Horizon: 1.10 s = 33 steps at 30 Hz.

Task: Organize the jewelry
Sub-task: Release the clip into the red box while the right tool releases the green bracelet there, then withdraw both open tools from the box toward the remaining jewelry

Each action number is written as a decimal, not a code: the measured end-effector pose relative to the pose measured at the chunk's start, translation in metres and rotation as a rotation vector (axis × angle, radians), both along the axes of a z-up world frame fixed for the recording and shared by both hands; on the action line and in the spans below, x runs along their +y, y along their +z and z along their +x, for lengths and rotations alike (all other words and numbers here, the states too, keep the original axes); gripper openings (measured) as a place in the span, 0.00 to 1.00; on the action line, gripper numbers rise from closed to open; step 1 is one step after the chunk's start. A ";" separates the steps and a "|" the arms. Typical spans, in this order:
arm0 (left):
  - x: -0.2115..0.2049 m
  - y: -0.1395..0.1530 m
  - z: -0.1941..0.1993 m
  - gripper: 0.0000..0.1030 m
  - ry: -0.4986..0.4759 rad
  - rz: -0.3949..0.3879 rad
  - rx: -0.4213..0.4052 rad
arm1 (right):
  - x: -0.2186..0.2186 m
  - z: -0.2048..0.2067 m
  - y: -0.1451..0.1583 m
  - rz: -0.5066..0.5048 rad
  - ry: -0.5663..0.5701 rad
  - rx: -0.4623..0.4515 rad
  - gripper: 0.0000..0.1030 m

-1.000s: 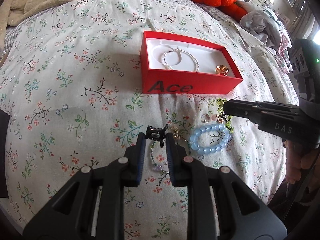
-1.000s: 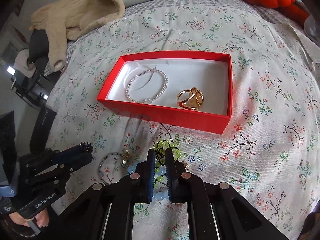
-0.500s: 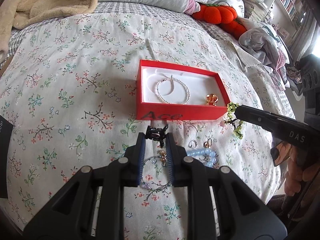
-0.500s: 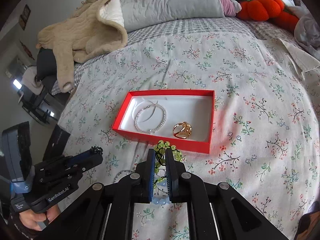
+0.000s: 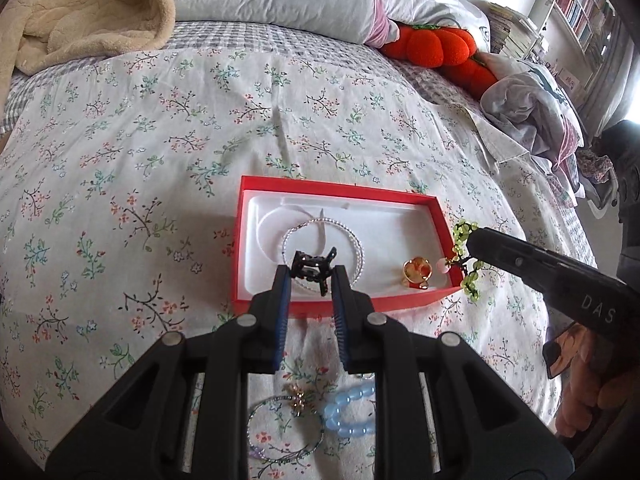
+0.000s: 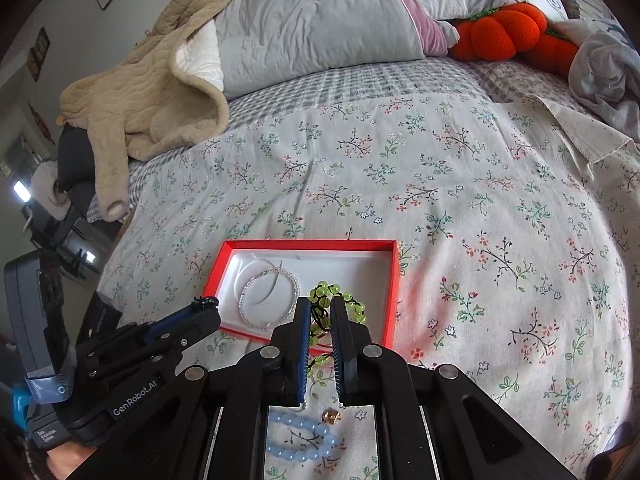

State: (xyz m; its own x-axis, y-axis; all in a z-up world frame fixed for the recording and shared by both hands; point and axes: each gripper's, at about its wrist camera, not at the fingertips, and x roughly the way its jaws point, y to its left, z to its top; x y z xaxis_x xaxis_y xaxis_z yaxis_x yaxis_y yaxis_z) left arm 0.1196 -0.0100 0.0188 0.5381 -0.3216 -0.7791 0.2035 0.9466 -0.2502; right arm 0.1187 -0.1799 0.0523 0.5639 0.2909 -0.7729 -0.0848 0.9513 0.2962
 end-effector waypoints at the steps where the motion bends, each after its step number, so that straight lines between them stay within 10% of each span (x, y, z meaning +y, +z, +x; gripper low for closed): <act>1: -0.003 -0.003 0.003 0.22 -0.002 0.007 0.000 | 0.000 0.003 -0.003 0.002 -0.001 0.008 0.10; 13: -0.017 -0.009 0.017 0.23 0.005 0.032 0.005 | 0.004 0.017 -0.010 0.047 0.015 0.017 0.12; 33: -0.001 0.001 -0.023 0.66 0.009 0.142 0.040 | -0.004 -0.034 0.003 0.008 0.093 0.017 0.28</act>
State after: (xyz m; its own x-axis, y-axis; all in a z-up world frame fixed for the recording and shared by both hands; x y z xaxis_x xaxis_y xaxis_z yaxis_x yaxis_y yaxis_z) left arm 0.0970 -0.0107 0.0200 0.5084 -0.2017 -0.8372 0.1874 0.9748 -0.1210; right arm 0.0848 -0.1835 0.0554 0.5212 0.3479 -0.7793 -0.1681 0.9371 0.3059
